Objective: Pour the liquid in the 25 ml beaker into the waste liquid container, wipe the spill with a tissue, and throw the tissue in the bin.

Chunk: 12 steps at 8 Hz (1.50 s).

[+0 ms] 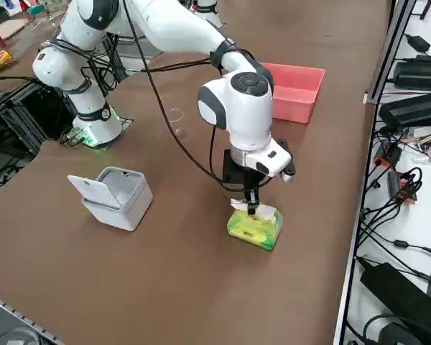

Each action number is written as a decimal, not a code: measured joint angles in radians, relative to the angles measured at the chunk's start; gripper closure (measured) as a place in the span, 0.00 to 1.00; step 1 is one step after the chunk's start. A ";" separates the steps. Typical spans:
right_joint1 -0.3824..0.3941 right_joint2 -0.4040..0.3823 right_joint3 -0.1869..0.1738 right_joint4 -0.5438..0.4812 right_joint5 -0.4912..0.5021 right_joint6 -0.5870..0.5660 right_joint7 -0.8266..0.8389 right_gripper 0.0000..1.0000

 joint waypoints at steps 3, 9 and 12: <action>0.038 -0.009 -0.066 0.012 -0.003 -0.054 0.000 0.99; 0.273 -0.046 -0.369 0.030 -0.002 -0.346 0.001 0.99; 0.353 -0.070 -0.484 0.032 0.053 -0.465 0.002 0.99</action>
